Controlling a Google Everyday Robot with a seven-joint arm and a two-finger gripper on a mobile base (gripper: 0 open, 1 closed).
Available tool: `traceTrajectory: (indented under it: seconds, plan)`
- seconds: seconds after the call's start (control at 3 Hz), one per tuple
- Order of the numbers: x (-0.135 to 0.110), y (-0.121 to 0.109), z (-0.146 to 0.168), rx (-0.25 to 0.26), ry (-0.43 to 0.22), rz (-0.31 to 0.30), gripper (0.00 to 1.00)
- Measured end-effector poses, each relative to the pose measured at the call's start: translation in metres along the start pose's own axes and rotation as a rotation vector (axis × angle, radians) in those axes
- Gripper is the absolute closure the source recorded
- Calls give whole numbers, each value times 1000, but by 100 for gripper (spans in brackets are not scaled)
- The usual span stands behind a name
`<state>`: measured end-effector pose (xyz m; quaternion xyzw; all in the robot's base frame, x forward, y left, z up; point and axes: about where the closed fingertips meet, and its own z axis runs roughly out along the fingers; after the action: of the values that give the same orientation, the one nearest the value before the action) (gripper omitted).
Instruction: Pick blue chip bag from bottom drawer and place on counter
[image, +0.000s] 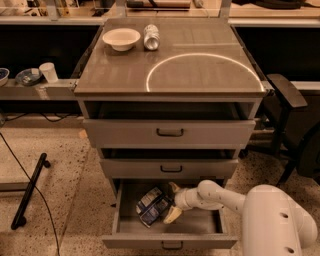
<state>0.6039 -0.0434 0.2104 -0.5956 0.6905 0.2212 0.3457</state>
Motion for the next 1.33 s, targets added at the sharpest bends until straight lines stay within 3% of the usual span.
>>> traceTrajectory:
  seconds: [0.67, 1.0, 1.33]
  plan:
    - [35, -3, 27, -14, 21, -10, 0]
    - [45, -11, 31, 0, 24, -11, 5]
    - [53, -17, 29, 25, 23, 2, 18]
